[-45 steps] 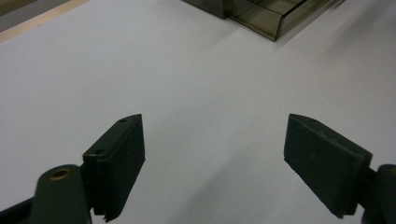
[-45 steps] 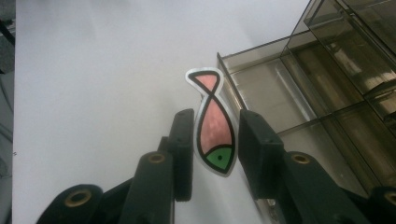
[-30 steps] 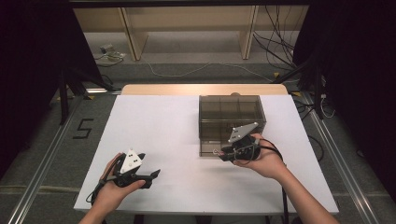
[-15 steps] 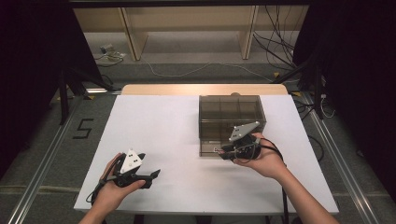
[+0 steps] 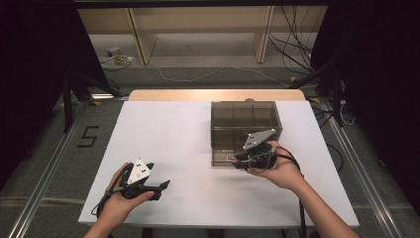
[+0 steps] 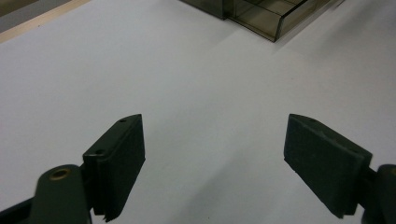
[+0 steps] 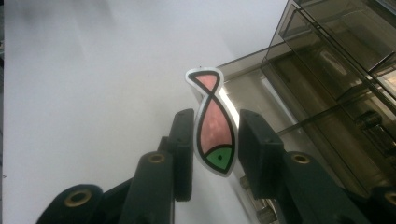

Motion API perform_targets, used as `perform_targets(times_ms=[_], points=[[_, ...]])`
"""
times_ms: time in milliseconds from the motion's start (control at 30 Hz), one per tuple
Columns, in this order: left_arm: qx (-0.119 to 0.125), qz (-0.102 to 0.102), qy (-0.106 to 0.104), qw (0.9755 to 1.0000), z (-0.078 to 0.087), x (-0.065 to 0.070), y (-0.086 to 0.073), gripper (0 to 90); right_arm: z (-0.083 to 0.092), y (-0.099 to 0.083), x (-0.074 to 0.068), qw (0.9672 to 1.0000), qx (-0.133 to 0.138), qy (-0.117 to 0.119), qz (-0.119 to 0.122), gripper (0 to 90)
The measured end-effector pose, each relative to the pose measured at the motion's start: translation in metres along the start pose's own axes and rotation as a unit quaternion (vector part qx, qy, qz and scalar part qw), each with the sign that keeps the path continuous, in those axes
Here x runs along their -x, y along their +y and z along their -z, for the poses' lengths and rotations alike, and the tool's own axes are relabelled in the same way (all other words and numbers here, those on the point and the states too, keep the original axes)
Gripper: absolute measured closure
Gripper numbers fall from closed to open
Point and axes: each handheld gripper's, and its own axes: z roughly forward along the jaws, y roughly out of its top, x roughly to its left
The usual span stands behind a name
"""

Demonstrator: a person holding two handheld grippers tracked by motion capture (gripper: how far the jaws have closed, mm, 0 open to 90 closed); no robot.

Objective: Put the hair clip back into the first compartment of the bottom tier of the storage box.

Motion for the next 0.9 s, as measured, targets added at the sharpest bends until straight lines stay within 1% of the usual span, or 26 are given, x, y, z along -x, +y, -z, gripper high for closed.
perform_targets(times_ms=[167,233,333,367,500,533,900], points=[[0.001,0.0,0.0,1.0,-0.0002,-0.0002,0.0,20.5,-0.0001,0.0003,0.0,1.0,0.0,-0.002,-0.003,67.6],[0.0,0.0,0.0,1.0,0.0,-0.0001,0.0,20.5,-0.0003,0.0004,0.0003,1.0,0.002,-0.002,0.001,67.6],[0.0,0.0,0.0,1.0,0.0002,-0.0001,-0.0001,20.5,-0.0002,0.0008,0.0,1.0,0.003,-0.003,-0.001,67.6],[0.0,0.0,0.0,1.0,0.0002,-0.0001,-0.0001,20.5,0.0001,0.001,-0.0004,1.0,0.004,-0.003,-0.005,67.6],[0.0,0.0,0.0,1.0,0.0,0.0,0.0,20.5,0.0007,0.001,0.0003,0.9999,0.008,-0.007,-0.003,67.6],[0.0,0.0,0.0,1.0,0.0,0.0,0.0001,20.5,0.0008,0.0009,-0.0001,0.9999,0.006,-0.006,-0.006,67.6],[0.001,0.001,0.0,1.0,-0.0001,0.0,0.0,20.5,0.0004,0.0015,0.0003,0.9999,0.011,-0.012,-0.005,67.6]])
